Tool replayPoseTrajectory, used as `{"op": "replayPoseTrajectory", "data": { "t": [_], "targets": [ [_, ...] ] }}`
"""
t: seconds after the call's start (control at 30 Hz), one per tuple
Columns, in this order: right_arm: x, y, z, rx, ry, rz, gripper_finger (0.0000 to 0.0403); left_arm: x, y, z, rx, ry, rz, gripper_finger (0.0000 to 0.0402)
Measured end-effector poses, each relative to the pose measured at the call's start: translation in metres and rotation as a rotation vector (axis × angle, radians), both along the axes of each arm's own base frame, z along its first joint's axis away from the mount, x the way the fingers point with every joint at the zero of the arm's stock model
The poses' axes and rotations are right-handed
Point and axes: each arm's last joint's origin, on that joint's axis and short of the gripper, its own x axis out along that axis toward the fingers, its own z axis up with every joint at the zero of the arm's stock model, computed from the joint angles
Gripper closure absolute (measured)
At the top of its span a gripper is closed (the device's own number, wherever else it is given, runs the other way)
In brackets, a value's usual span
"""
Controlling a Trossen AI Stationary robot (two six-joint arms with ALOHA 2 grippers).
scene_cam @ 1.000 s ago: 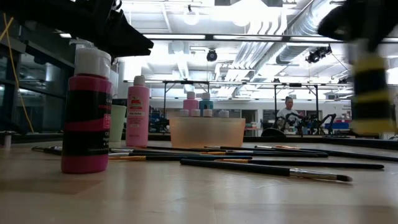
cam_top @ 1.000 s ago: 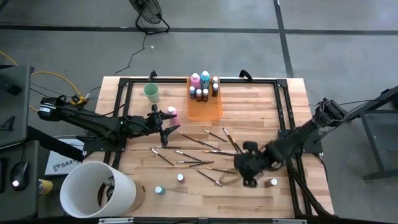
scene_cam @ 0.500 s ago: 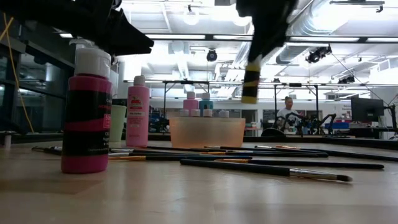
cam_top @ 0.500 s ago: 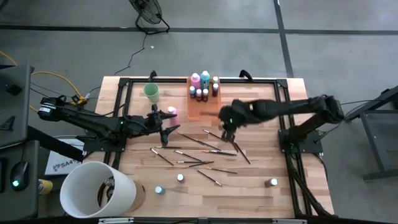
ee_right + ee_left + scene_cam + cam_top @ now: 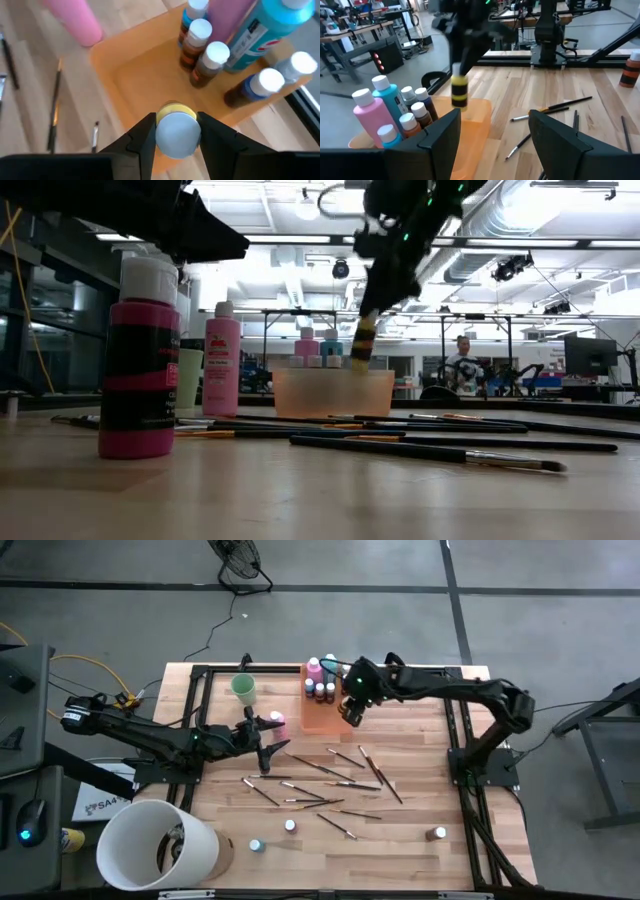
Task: Pick & Place Paint Supplies
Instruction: Put the yellow paint bottle into the orange bin
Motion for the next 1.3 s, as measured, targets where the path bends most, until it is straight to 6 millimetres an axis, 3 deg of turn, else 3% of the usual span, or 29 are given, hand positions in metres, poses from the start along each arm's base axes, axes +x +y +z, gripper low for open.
{"op": "replayPoseTrajectory", "data": {
  "t": [0.23, 0.47, 0.7, 0.97, 1.3],
  "targets": [
    [0.008, -0.033, -0.031, 0.021, 0.028, -0.035, 0.0287, 0.000, 0.000, 0.000, 0.003, 0.002, 0.000, 0.0174],
    [0.013, -0.053, -0.048, 0.018, 0.012, -0.078, 0.0268, 0.000, 0.000, 0.000, 0.003, 0.004, 0.000, 0.0174],
    [0.012, -0.061, -0.053, 0.000, 0.027, -0.111, 0.0285, 0.000, 0.000, -0.001, -0.003, 0.008, 0.000, 0.0174],
    [0.013, -0.065, -0.054, -0.006, 0.008, -0.120, 0.0260, 0.000, 0.000, -0.001, -0.004, 0.007, 0.000, 0.0174],
    [0.014, -0.066, -0.056, -0.023, 0.009, -0.135, 0.0287, 0.000, 0.000, -0.001, -0.012, 0.006, 0.001, 0.0174]
  ]
}}
